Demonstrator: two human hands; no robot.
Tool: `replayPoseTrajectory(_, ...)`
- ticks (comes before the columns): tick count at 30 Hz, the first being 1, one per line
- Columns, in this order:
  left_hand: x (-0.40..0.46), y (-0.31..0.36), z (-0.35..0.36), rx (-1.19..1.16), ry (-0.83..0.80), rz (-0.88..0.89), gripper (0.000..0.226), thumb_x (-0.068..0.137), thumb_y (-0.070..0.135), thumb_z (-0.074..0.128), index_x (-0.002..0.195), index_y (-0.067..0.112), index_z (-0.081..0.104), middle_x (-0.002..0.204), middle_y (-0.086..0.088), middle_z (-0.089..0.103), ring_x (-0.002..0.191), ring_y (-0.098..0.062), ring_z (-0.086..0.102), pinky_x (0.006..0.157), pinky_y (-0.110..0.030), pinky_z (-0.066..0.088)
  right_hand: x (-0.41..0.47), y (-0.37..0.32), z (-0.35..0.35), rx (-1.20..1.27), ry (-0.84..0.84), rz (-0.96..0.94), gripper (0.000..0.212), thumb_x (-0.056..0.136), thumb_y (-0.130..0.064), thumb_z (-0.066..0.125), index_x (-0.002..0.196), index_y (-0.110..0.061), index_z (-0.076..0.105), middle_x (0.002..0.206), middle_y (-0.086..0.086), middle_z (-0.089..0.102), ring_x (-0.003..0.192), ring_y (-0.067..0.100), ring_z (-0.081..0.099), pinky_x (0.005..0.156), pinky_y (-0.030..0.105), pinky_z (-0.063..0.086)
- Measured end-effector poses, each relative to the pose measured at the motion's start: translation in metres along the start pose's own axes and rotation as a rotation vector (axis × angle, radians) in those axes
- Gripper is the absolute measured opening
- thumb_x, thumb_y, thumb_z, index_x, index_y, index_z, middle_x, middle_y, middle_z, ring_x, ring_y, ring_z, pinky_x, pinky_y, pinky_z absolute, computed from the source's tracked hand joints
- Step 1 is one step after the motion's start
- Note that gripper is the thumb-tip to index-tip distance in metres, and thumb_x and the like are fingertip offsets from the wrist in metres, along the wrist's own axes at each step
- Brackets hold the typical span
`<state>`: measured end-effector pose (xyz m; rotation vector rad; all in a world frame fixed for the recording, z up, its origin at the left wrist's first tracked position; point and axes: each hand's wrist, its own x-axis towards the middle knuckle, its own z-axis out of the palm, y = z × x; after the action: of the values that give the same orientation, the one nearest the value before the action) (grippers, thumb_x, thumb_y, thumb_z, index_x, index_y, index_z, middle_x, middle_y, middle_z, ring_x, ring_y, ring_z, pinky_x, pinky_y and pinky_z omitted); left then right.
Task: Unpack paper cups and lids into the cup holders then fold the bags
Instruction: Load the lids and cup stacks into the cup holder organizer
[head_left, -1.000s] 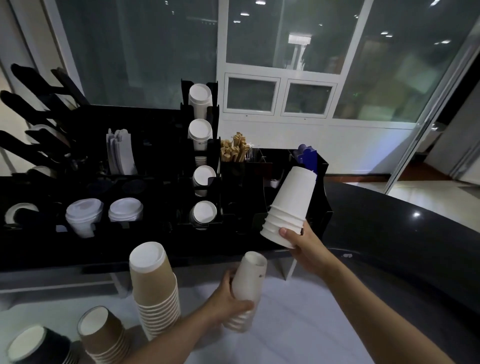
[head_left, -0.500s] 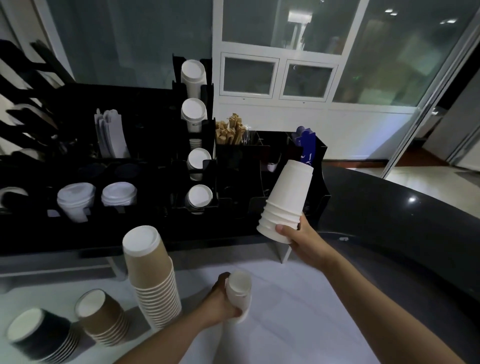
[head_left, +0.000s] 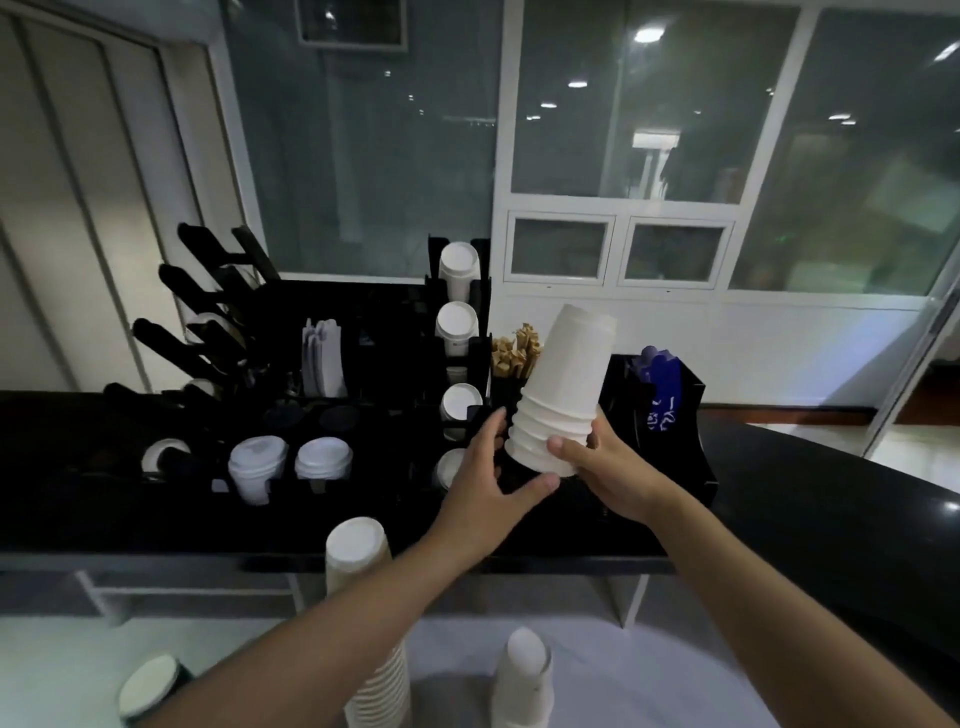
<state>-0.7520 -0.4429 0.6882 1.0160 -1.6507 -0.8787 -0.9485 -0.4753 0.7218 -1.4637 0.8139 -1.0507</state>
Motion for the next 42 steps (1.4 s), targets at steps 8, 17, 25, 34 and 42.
replayPoseTrajectory(8,0.058,0.041,-0.071,0.173,0.044,0.096,0.088,0.067,0.042,0.088,0.129,0.071,0.032,0.127,0.030,0.059,0.116,0.010,0.057,0.094,-0.019,0.049,0.051,-0.067,0.037,-0.112,0.076,-0.243,0.065,0.087,-0.047,0.071,0.141,-0.022,0.047,0.133,-0.001,0.064,0.127,0.020,0.059,0.104,0.037,0.051)
replayPoseTrajectory(17,0.090,0.019,-0.125,0.603,0.004,0.039,0.079,0.087,0.030,0.073,0.153,0.039,0.030,0.142,-0.004,0.053,0.132,-0.021,0.049,0.109,-0.041,0.044,0.088,-0.089,0.050,-0.458,0.354,-0.396,0.069,0.076,-0.044,0.084,0.132,-0.037,0.044,0.119,-0.028,0.058,0.110,-0.001,0.059,0.090,0.028,0.055)
replayPoseTrajectory(25,0.071,-0.021,-0.144,0.808,-0.063,0.014,0.041,0.097,0.018,0.051,0.137,0.020,0.062,0.136,0.000,0.063,0.119,-0.018,0.061,0.096,-0.029,0.051,0.101,-0.053,0.056,-0.656,0.314,-0.360,0.068,0.076,-0.040,0.085,0.128,-0.042,0.040,0.125,-0.013,0.055,0.117,0.013,0.056,0.098,0.045,0.052)
replayPoseTrajectory(34,0.067,-0.027,-0.148,0.744,-0.058,0.097,0.040,0.096,0.015,0.050,0.132,0.024,0.064,0.131,0.000,0.066,0.120,-0.017,0.060,0.097,-0.035,0.053,0.123,-0.005,0.057,-1.191,0.122,-0.169,0.086,0.093,-0.051,0.063,0.156,-0.051,0.004,0.161,-0.002,0.029,0.147,0.023,0.029,0.111,0.047,0.038)
replayPoseTrajectory(42,0.062,-0.027,-0.144,0.814,-0.106,0.082,0.048,0.095,0.019,0.049,0.143,0.021,0.053,0.144,-0.001,0.055,0.130,-0.021,0.052,0.105,-0.039,0.049,0.122,0.019,0.070,-1.522,0.248,-0.187,0.074,0.098,-0.068,0.033,0.158,-0.043,-0.002,0.158,0.010,0.029,0.144,0.033,0.026,0.113,0.049,0.028)
